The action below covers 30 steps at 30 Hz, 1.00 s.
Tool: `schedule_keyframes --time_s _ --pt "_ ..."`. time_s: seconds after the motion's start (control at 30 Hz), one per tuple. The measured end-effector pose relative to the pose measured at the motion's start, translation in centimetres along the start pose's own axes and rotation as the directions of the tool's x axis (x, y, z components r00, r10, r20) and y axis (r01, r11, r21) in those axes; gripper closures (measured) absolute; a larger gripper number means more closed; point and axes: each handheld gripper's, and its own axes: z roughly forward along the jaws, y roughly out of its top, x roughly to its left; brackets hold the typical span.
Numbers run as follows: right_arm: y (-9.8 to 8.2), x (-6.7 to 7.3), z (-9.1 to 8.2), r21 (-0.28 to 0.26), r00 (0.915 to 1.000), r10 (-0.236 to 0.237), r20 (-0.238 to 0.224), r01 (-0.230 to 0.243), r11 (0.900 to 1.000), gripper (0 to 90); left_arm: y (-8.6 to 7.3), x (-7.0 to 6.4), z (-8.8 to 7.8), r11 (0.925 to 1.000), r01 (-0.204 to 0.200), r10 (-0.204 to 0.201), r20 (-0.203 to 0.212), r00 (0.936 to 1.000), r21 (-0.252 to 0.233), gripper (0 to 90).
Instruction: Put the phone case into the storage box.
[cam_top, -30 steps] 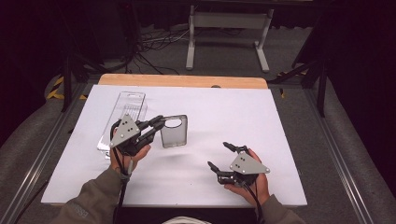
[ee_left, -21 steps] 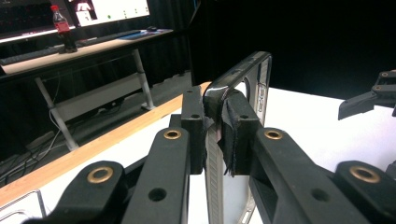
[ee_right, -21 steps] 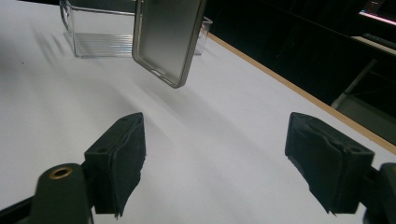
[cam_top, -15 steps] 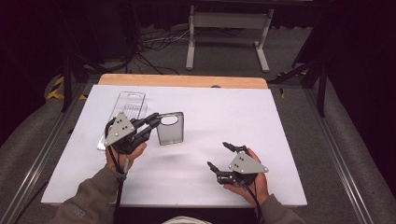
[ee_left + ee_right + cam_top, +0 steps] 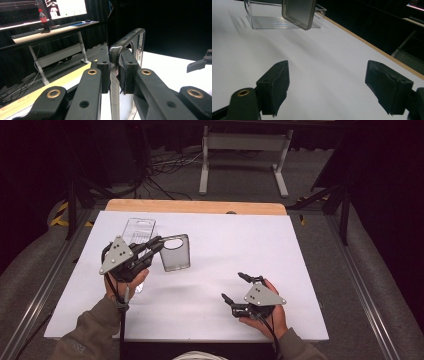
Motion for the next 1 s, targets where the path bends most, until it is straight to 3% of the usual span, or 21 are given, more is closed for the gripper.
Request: schedule_keyframes --time_s 1.0 --pt "0.0 0.0 0.1 0.012 1.0000 0.005 0.004 -0.005 1.000 21.0 0.7 2.3 -2.1 0.9996 0.002 -0.004 -0.062 0.9981 -0.027 80.7"
